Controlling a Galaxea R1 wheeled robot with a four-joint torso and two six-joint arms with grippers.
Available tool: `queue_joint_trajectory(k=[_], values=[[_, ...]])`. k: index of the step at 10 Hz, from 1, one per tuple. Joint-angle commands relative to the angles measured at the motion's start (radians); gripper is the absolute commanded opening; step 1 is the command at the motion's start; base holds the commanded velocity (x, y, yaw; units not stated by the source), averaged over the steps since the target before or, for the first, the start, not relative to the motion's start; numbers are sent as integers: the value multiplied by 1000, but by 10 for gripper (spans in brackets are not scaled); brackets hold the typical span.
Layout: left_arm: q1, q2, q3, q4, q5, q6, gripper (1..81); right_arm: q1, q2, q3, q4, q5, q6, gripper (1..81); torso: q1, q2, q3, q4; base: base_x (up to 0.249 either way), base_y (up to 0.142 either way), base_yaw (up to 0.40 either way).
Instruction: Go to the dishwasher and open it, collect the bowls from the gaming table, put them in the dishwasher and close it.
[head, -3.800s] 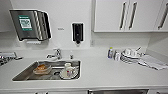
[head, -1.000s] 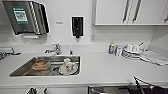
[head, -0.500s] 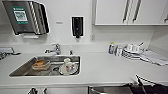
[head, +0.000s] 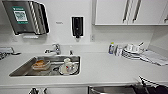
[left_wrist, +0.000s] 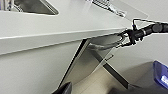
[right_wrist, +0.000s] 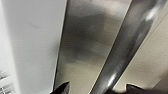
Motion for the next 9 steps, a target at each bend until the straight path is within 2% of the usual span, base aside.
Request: queue_joint_trajectory(k=[1, 5, 7, 9], values=[[-87, -27, 13, 6, 13, 3, 811, 97, -18, -8, 15, -21, 5, 811, 0, 0, 0, 0, 0, 0, 0], [-85, -10, 6, 7, 15, 3, 811, 72, 6, -31, 16, -21, 45, 811, 0, 0, 0, 0, 0, 0, 0], [-85, -7, 6, 9, 38, 3, 811, 60, 40, -71, 16, -21, 77, 811, 0, 0, 0, 0, 0, 0, 0], [-85, -10, 6, 6, 38, 3, 811, 60, 74, -115, 12, -56, 111, 811, 0, 0, 0, 0, 0, 0, 0]])
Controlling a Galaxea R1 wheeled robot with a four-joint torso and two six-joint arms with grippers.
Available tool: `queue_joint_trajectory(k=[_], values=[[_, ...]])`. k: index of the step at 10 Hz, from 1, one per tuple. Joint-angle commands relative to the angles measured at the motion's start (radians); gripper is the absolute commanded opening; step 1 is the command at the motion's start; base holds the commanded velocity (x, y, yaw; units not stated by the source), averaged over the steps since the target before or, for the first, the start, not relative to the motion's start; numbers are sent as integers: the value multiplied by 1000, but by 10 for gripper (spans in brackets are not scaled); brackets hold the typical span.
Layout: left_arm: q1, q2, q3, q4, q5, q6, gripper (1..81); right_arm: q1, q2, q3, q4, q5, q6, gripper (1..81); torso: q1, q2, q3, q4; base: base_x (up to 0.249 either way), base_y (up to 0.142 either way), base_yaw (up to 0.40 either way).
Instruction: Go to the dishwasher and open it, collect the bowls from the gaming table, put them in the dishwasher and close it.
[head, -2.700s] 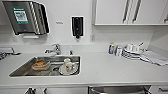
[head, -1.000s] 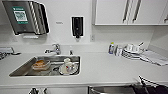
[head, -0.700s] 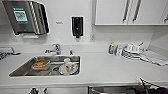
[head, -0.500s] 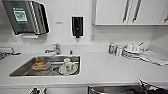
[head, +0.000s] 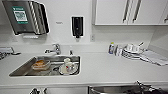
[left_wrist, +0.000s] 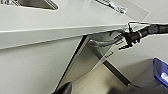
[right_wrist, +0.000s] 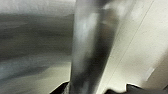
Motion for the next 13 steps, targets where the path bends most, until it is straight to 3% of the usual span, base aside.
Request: queue_joint_trajectory(k=[1, 4, 8, 13], values=[[-90, -29, 21, 7, 11, 3, 811, 125, 9, -47, 12, -65, 29, 811, 0, 0, 0, 0, 0, 0, 0], [-90, -18, 13, 4, 11, 3, 811, 105, 15, -71, 1, -71, 29, 811, 0, 0, 0, 0, 0, 0, 0], [-90, -8, -2, -2, 11, 3, 811, 79, -40, -44, -37, -71, 27, 811, 0, 0, 0, 0, 0, 0, 0], [-90, -5, 0, -3, 11, 3, 811, 71, -95, -18, -37, -71, 24, 811, 0, 0, 0, 0, 0, 0, 0]])
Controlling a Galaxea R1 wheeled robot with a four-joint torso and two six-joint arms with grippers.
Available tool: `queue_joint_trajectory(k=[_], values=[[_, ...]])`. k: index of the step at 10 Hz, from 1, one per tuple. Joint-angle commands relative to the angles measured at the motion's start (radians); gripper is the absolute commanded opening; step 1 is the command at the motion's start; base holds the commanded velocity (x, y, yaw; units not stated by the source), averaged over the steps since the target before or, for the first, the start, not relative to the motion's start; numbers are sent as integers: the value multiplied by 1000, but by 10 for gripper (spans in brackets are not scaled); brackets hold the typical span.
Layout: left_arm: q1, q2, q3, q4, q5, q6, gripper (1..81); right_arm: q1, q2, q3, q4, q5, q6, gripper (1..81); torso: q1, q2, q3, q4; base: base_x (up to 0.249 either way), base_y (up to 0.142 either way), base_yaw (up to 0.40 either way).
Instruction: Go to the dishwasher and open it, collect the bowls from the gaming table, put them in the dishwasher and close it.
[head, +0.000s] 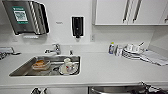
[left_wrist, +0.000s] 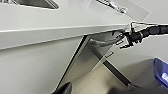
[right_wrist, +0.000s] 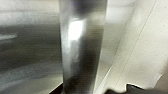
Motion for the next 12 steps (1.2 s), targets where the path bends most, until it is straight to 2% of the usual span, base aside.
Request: queue_joint_trajectory(k=[1, 8, 12], values=[[-90, -32, 22, -3, 11, 3, 811, 87, -55, 20, -3, -106, 2, 811, 0, 0, 0, 0, 0, 0, 0], [-90, -29, 20, -3, 11, 3, 811, 90, -27, 17, -6, -109, -1, 811, 0, 0, 0, 0, 0, 0, 0], [-90, -27, 20, -3, 13, 3, 811, 64, -9, 5, -15, -129, -1, 811, 1, 0, 0, 0, -65, 0, 0]])
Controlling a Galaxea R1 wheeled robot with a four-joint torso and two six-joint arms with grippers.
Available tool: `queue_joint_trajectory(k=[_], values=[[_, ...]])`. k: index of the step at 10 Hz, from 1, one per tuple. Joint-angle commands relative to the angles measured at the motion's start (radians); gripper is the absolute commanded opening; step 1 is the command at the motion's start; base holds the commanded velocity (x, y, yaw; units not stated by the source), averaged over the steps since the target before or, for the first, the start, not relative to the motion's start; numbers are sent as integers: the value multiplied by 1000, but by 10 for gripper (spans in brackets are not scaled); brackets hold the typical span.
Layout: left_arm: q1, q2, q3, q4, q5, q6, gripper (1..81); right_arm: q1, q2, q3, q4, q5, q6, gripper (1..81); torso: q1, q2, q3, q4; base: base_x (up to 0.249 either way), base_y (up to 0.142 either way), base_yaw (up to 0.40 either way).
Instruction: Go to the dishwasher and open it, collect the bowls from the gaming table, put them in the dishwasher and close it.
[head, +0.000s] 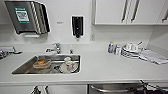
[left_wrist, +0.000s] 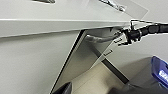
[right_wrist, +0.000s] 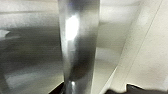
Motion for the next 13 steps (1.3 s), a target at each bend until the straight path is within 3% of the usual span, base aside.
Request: queue_joint_trajectory(k=[1, 3, 6, 13], values=[[-92, -30, 24, -3, 12, 3, 811, 53, -35, 22, -22, -183, -9, 811, 0, 0, 0, 0, -66, 0, 0], [-92, -30, 24, -3, 12, 3, 811, 41, -28, 22, -33, -184, -9, 811, 0, 0, 0, 0, -65, 0, 0], [-92, -30, 24, -3, 12, 3, 811, 36, 32, -7, -65, -276, -4, 811, 0, 0, 0, 0, 0, 0, 0], [-90, -24, 24, -3, 12, 3, 811, -25, 20, -61, -65, -275, -10, 811, 0, 0, 1, 0, -9, 0, 0]])
